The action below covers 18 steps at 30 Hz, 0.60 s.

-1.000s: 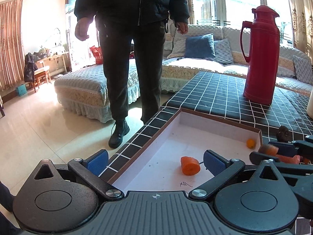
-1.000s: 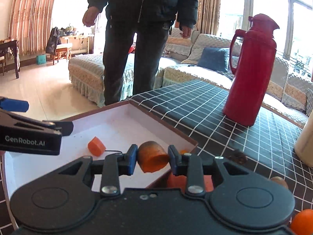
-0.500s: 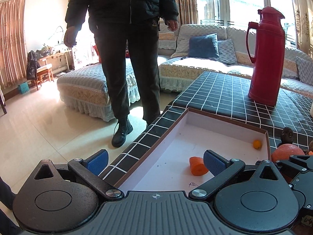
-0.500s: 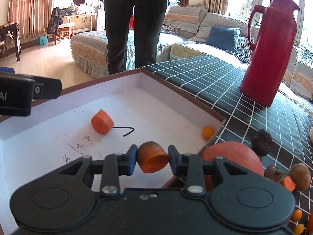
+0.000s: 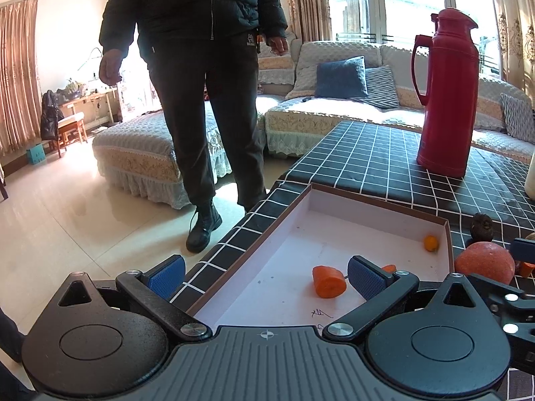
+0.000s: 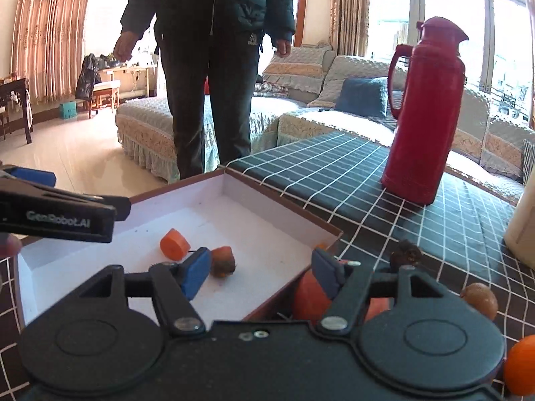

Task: Organize fruits
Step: 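Open the right tool to drop the carrot chunk into the box, then move the left tool to the two kumquats beside the orange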

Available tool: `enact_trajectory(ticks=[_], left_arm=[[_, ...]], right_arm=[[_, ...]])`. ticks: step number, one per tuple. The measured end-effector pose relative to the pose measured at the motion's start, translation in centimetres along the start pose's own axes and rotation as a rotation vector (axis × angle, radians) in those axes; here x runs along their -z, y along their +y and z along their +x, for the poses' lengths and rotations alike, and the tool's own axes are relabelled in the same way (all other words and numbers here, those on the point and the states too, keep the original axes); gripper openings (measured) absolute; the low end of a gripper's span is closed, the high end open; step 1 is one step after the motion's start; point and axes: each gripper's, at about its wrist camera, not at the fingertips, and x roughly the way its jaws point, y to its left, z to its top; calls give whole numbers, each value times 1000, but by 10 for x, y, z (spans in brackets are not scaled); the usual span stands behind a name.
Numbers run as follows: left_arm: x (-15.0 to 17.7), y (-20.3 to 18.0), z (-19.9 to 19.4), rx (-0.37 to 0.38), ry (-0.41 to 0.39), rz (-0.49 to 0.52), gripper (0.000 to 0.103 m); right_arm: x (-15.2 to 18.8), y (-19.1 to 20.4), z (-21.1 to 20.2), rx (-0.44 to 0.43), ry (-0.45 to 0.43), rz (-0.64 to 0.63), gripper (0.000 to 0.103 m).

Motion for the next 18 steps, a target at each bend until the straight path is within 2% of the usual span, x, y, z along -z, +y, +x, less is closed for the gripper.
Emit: enact_trajectory(ticks=[5,9,12,16,18], left_arm=[[1,-15,-7,24,-5,23,103],[5,-30,-17,45,-18,61,103],[7,-40,-23,58,-22,79,103],[11,-58,-30,83,-18,111,103],[13,-66,-32,99,-12,121,103]], right_arm=[[19,-28,-59,42,-45,20,70],[43,-53,-97,101,-37,56,70],[61,-71,-117,151,-30,98,70],[85,-93,-136,222,-49,178,77],[97,-105,-142,254,-58,237,77]])
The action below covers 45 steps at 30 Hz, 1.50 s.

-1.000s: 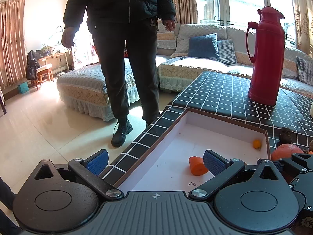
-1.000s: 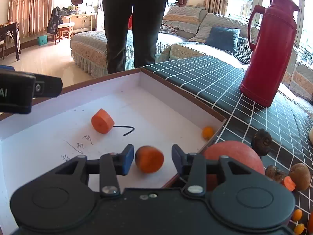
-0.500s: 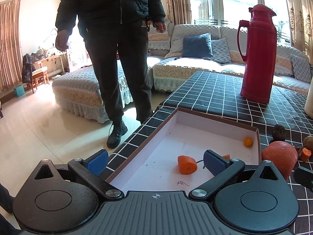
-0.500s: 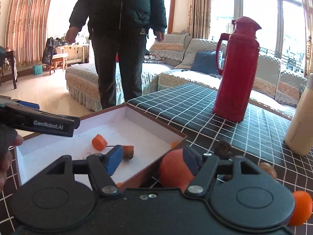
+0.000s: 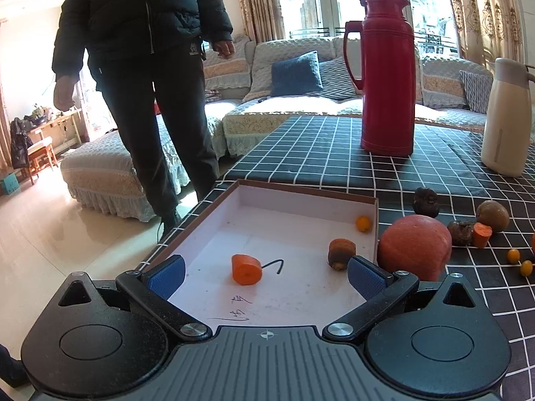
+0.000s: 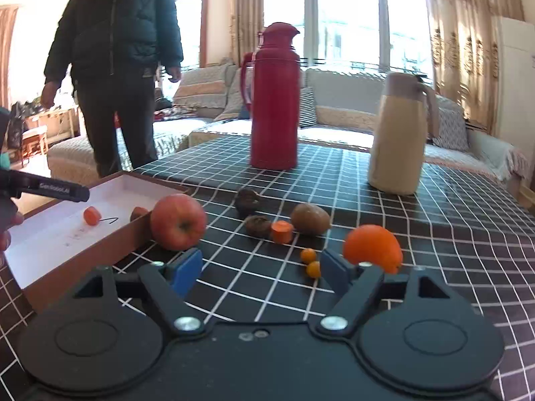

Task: Organize fruits
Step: 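Move the left tool to the two kumquats beside the orange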

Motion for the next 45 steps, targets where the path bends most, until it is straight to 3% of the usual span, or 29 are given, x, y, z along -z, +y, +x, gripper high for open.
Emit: enact_trajectory(ticks=[5,30,38,40,42,45], left_arm=[[2,-22,-4,19,-6,35,103],[9,-104,-27,157,-8,119,102],[16,-151,-36,195,-31,181,102],[20,-163,-38,197,-34,188,99],[22,-173,-38,203,-33,184,85],[25,-189,-34,212,-14,174,83]], right_arm=[[6,-24,0,32,-1,66,78],[23,-61,-18,116,7,96,78],[25,-75,-28,134,-5,120,78],[26,-79,-31,140,-9,127,78],[26,-85,-34,146,-12,135,78],[27,-91,-38,152,-17,146,78]])
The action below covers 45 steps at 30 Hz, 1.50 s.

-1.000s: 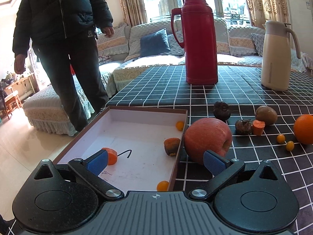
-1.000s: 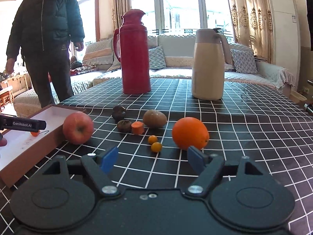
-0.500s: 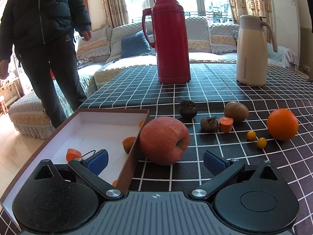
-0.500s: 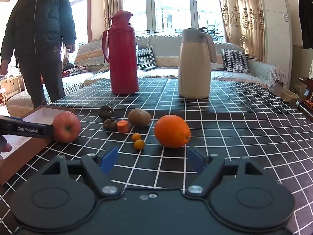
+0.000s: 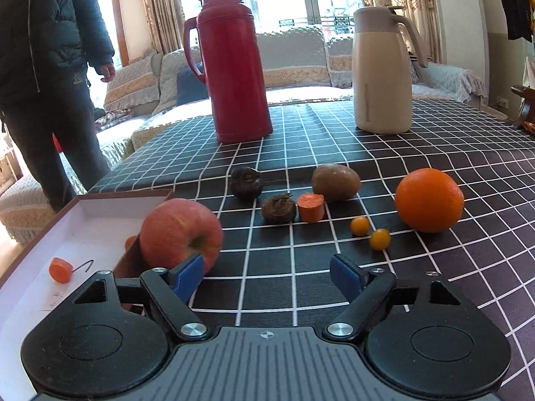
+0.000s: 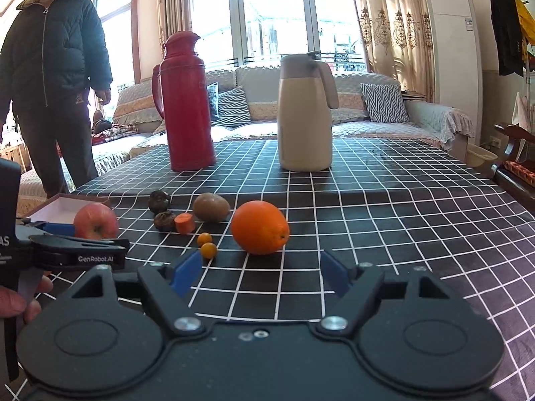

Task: Organize fruits
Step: 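Move the left tool to the two kumquats beside the orange, then close the left tool on a kumquat and lift it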

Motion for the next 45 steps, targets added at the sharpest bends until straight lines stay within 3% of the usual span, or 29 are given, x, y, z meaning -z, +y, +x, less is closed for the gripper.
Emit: enact_trajectory(ticks=[5,10,12,19,29,45], left_arm=[[-1,-35,14,11,10,-29,72],[-6,-66,21,9,-7,-43,69],[-8,-74,26,19,5,-61,59],[-7,-90,45,19,63,-83,44],[-9,-100,58,23,79,-57,27],[-11,-101,64,30,70,-49,21]], right_arm=[[-1,-8,-4,14,-11,12,78],[-3,-22,-7,47,-28,33,78],[-4,-29,-9,63,-39,51,78],[-4,-48,-13,105,-55,96,78],[-3,-45,-10,99,-57,91,78],[-4,-43,-9,88,-58,85,78]])
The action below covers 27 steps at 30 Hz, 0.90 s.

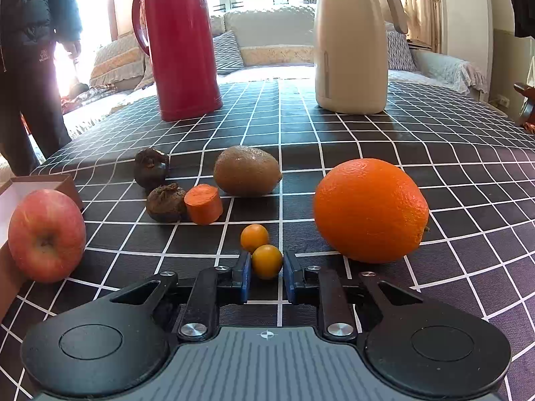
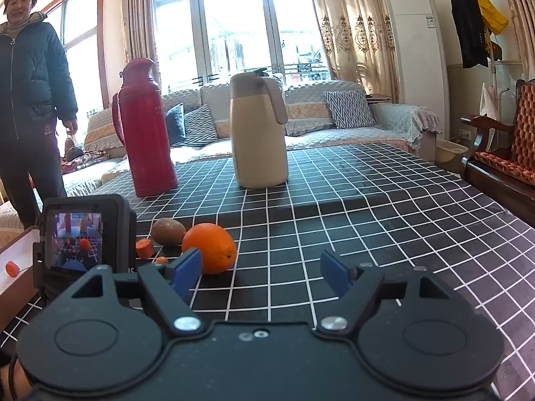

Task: Organize fruits
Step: 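Close the left tool on a kumquat and lift it, then carry the kumquat over the white box and open the left tool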

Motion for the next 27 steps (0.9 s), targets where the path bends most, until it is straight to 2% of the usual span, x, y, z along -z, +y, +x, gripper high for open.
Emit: enact_trajectory(ticks=[8,15,22,27], left_arm=[[-1,7,-2,-1,-1,-4,21],[-12,35,-22,-11,-47,3,20],[-29,105,-54,-63,-101,-8,20],[-31,167,-62,-131,-99,-23,20]], right_arm=[[1,-1,0,2,-3,1,78],[1,2,4,2,5,-3,78],[2,10,6,-12,8,-13,78],[3,17,9,-24,9,-12,78]])
